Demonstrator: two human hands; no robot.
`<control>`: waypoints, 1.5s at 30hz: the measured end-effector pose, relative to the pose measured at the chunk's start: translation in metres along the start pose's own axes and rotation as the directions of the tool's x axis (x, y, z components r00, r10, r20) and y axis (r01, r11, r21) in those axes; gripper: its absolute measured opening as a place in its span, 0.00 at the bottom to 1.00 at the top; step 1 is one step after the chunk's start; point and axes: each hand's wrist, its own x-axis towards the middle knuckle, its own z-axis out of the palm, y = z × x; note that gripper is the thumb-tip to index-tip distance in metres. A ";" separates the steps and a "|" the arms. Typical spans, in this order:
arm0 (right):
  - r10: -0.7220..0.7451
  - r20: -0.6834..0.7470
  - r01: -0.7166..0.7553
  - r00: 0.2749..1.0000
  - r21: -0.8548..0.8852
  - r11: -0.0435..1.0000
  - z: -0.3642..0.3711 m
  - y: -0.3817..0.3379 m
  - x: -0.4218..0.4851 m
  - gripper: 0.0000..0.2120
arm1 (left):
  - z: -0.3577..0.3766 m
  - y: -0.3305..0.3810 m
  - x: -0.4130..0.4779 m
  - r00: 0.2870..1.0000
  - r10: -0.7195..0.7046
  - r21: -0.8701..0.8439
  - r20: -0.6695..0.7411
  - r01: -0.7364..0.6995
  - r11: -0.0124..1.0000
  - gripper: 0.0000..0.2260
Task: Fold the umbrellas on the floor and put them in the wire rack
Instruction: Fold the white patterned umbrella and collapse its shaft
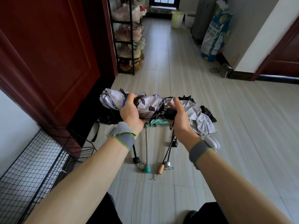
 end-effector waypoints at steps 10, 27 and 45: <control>0.184 0.265 -0.101 0.947 -0.297 0.950 0.003 0.003 -0.010 0.25 | -0.021 0.029 0.007 0.998 -0.038 0.148 0.050 0.030 0.989 0.26; -0.182 0.565 0.414 0.805 -0.315 0.854 0.209 -0.061 -0.072 0.19 | -0.228 0.179 -0.100 0.979 -0.019 0.463 -0.204 0.114 0.879 0.27; -0.107 0.921 0.871 0.375 -0.310 0.381 0.329 -0.027 -0.228 0.24 | -0.408 0.161 -0.225 0.782 0.551 0.935 -0.290 0.354 -0.010 0.08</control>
